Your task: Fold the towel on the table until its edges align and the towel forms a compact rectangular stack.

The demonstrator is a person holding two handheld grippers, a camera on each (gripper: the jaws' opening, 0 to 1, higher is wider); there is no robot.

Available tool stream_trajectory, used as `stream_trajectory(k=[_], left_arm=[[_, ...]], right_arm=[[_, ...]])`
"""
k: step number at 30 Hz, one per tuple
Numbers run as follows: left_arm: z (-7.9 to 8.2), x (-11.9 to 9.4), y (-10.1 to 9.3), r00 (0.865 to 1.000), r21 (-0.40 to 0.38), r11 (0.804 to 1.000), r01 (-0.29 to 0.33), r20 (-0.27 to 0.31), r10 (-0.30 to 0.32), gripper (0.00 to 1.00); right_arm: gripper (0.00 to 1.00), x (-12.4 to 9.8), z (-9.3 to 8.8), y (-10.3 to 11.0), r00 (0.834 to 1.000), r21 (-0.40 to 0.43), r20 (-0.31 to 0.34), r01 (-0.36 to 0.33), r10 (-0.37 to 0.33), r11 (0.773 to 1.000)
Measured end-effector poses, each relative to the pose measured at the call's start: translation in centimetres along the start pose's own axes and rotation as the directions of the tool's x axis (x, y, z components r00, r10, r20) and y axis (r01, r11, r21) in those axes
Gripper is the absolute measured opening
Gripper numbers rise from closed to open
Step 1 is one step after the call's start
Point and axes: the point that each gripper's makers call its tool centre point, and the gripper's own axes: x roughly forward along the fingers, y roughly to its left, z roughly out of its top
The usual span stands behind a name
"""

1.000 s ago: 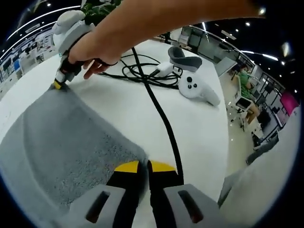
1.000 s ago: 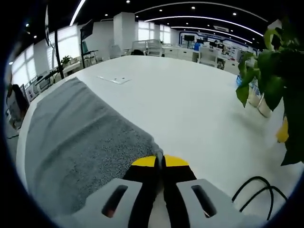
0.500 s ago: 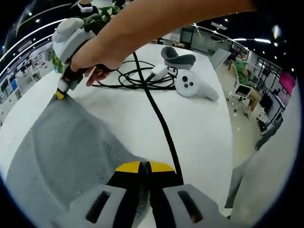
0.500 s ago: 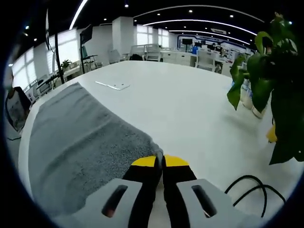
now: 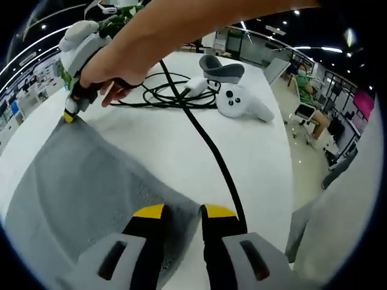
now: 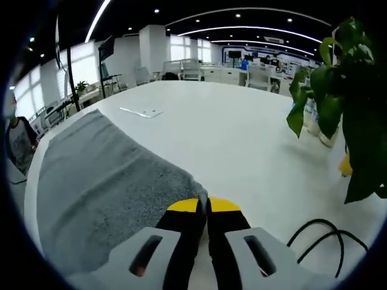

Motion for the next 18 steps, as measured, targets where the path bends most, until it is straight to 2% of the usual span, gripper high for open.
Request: stream_trajectory(k=[2, 3, 5, 7, 9, 11, 12, 16, 18], left_arm=[[0.2, 0.2, 0.1, 1.000, 0.048, 0.999, -0.009, 0.001, 0.008, 0.22], [0.2, 0.1, 0.0, 1.000, 0.027, 1.000, -0.009, -0.001, 0.009, 0.20], [0.3, 0.1, 0.2, 1.000, 0.025, 1.000, -0.018, -0.004, 0.018, 0.10], [0.4, 0.3, 0.4, 1.000, 0.028, 0.999, -0.019, -0.014, 0.019, 0.08], [0.4, 0.3, 0.5, 1.000, -0.020, 1.000, -0.014, -0.026, 0.013, 0.07], [0.5, 0.3, 0.7, 1.000, -0.139, 0.990, -0.009, -0.031, 0.004, 0.06], [0.8, 0.4, 0.9, 1.000, -0.167, 0.986, -0.011, -0.016, 0.009, 0.06], [2.6, -0.2, 1.3, 0.999, -0.196, 0.980, -0.013, 0.049, 0.023, 0.06], [3.1, -0.6, 1.4, 0.998, -0.212, 0.977, -0.012, 0.064, 0.026, 0.06]], right_arm=[[0.02, -0.2, 0.0, 0.2, 1.000, 0.002, 0.003, 0.001, -0.001, 1.000], [0.02, -0.4, -0.1, 0.4, 1.000, -0.001, -0.002, -0.001, 0.001, 1.000], [0.02, -0.5, -0.1, 0.5, 1.000, -0.008, -0.005, -0.003, 0.003, 1.000], [0.02, -0.6, 0.1, 0.3, 1.000, -0.015, -0.004, -0.004, 0.004, 1.000], [0.02, -0.6, 0.2, 0.3, 1.000, -0.007, 0.000, -0.008, 0.008, 1.000], [0.02, -0.5, 0.2, 0.3, 1.000, -0.016, -0.004, -0.011, 0.011, 1.000], [0.02, -0.4, 0.3, 0.3, 1.000, -0.021, -0.005, -0.013, 0.013, 1.000], [0.02, -0.7, 1.0, 0.1, 1.000, -0.008, 0.009, -0.011, 0.011, 1.000], [0.02, -0.8, 1.2, 0.0, 1.000, -0.006, 0.014, -0.012, 0.012, 1.000]])
